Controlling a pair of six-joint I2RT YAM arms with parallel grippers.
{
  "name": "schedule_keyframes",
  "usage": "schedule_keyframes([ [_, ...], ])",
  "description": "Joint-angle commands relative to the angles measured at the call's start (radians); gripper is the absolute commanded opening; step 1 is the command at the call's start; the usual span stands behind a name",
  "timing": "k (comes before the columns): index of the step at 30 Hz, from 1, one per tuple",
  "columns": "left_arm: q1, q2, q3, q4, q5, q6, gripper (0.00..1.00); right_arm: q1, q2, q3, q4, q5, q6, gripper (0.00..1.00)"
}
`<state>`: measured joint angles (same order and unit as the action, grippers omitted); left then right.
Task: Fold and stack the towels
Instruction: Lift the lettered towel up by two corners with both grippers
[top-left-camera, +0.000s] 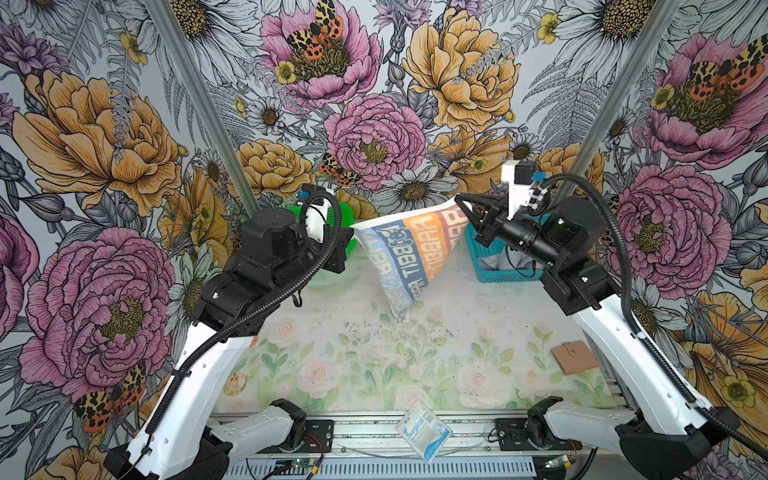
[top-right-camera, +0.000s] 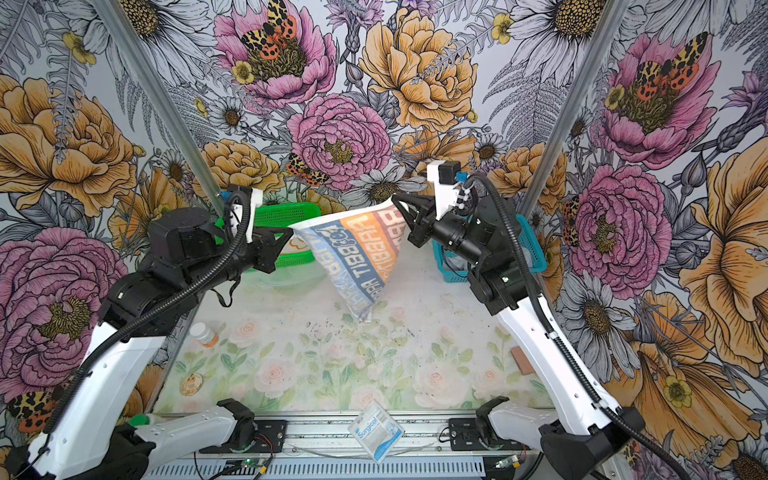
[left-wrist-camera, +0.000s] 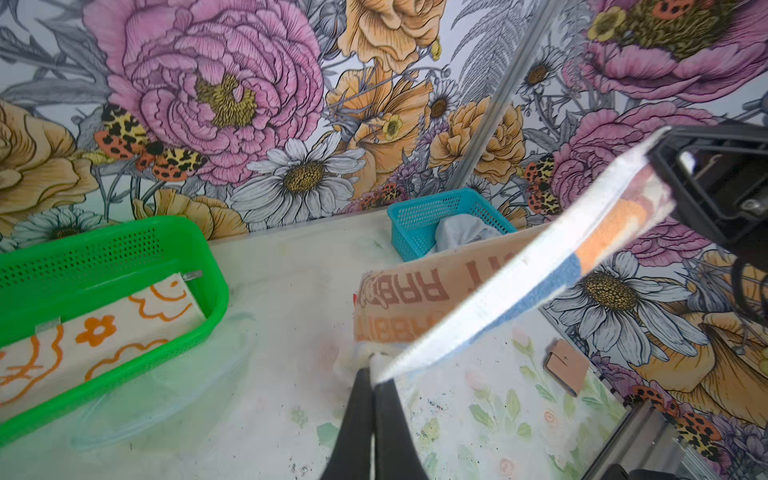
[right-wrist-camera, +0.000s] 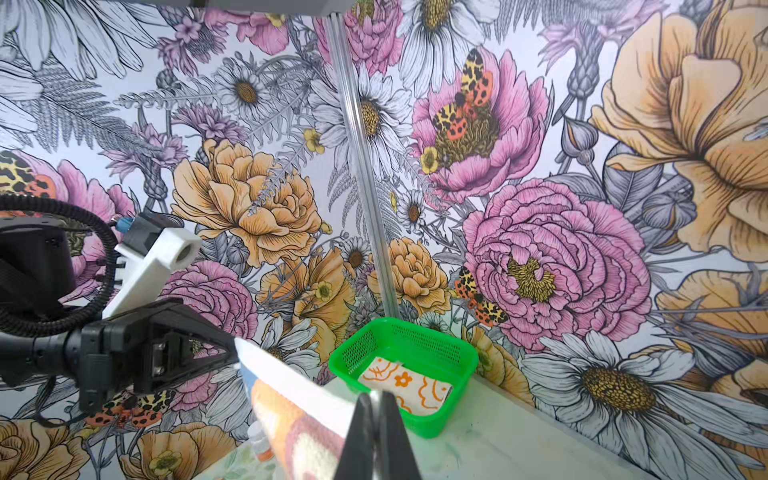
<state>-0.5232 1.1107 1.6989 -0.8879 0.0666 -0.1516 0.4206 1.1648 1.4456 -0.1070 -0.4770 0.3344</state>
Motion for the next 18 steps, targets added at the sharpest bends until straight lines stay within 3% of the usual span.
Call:
schedule_keyframes([
  [1,-0.034,-0.029,0.096,-0.023,-0.066,0.070,0.00,-0.003,-0.056,-0.013,0.054,0.053,0.033,0.00],
  [8,-0.087,-0.065,0.176,-0.021,-0.075,0.075,0.00,-0.003,-0.150,-0.045,0.043,0.064,0.052,0.00],
  [18,-0.114,-0.093,0.002,-0.004,-0.216,0.070,0.00,-0.007,-0.182,-0.196,0.061,0.141,-0.012,0.00],
])
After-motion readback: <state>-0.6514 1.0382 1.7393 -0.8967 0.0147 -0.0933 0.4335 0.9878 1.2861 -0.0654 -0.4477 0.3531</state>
